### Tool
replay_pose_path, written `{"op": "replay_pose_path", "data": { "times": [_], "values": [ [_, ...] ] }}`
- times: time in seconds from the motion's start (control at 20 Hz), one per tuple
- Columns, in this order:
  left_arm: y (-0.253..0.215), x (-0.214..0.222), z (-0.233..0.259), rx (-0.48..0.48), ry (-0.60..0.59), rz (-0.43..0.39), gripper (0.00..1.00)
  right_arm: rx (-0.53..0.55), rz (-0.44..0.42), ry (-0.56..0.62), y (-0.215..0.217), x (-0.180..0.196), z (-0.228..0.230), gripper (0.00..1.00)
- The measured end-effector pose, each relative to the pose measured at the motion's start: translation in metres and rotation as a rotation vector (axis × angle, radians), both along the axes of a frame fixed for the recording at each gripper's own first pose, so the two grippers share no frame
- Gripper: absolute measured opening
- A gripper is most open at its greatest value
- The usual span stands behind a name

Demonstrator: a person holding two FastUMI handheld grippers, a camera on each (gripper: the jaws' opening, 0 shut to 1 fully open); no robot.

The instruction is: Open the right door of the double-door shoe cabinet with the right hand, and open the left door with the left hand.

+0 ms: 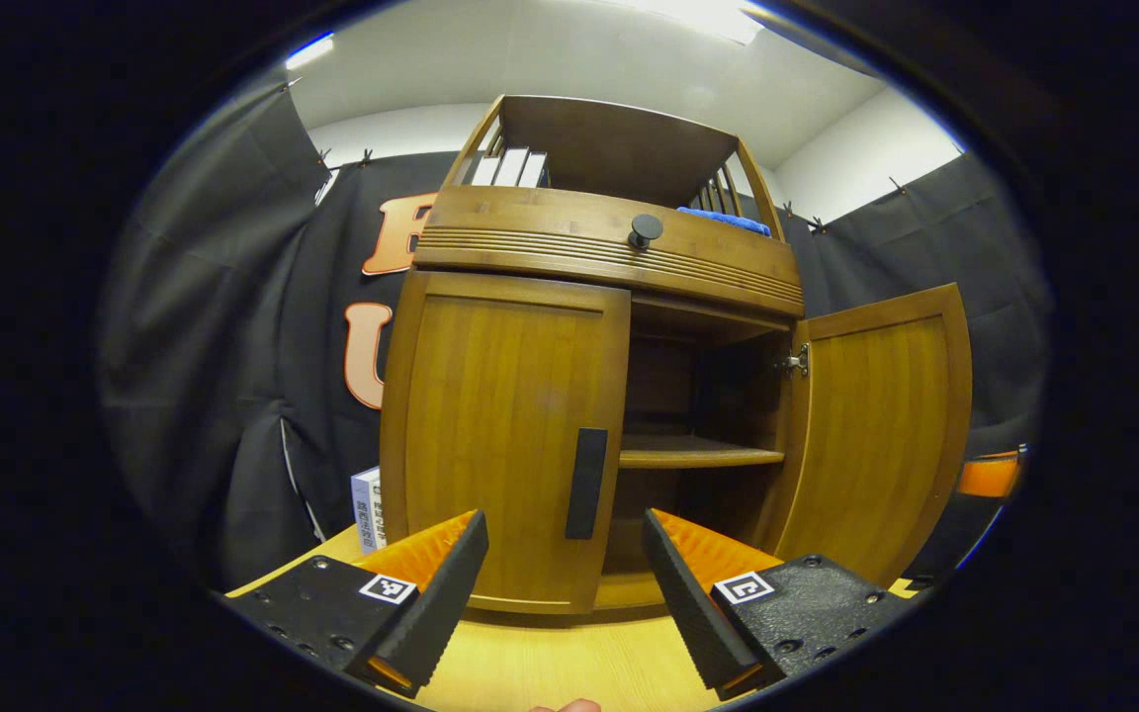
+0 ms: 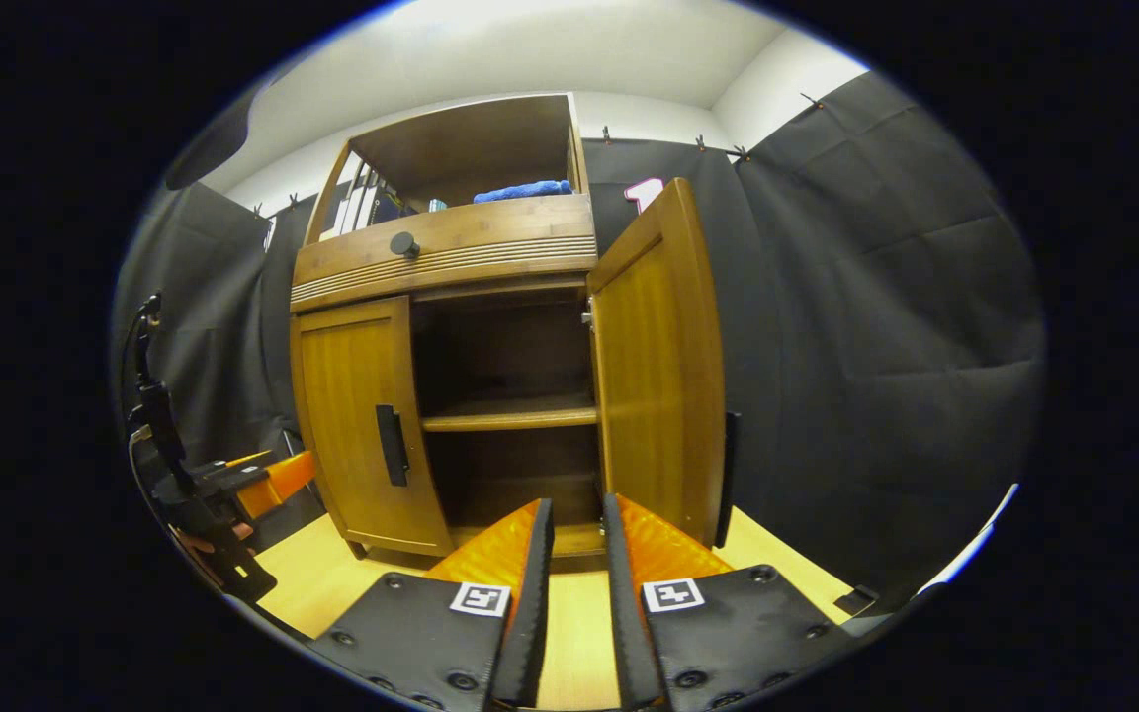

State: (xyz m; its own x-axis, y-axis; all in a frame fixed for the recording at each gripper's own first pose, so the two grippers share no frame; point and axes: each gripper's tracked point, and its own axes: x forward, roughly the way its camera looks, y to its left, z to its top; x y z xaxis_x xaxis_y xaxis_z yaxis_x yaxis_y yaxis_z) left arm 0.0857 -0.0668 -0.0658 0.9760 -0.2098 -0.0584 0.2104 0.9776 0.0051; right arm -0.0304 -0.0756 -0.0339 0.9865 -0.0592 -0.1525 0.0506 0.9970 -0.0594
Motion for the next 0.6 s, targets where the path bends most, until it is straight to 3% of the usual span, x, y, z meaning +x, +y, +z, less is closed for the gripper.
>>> {"op": "replay_pose_path", "data": {
  "times": [0.25, 0.3, 0.35, 0.4, 0.45, 0.5, 0.55, 0.6],
  "values": [
    [-0.014, 0.047, 0.006, 0.034, -0.053, -0.009, 0.92, 0.009, 0.018, -0.012, 0.010, 0.013, -0.001, 1.00],
    [-0.019, 0.061, 0.002, 0.020, -0.058, -0.010, 0.95, 0.009, 0.031, -0.019, 0.014, 0.014, 0.000, 1.00],
    [-0.025, 0.076, -0.004, 0.021, -0.061, -0.013, 0.92, 0.009, 0.044, -0.021, 0.017, 0.015, 0.001, 1.00],
    [-0.029, 0.093, -0.013, 0.042, -0.052, -0.009, 0.95, 0.009, 0.058, -0.017, 0.020, 0.018, -0.001, 1.00],
    [-0.031, 0.112, -0.024, 0.071, -0.039, 0.001, 0.92, 0.005, 0.068, -0.011, 0.022, 0.021, -0.001, 1.00],
    [-0.032, 0.127, -0.033, 0.094, -0.024, 0.010, 0.99, -0.005, 0.071, -0.011, 0.022, 0.024, -0.001, 0.89],
    [-0.037, 0.134, -0.041, 0.103, -0.016, 0.003, 0.92, -0.013, 0.071, -0.016, 0.021, 0.027, 0.005, 0.93],
    [-0.041, 0.139, -0.045, 0.099, -0.018, -0.008, 0.92, -0.016, 0.071, -0.024, 0.020, 0.028, 0.009, 0.97]
  ]
}}
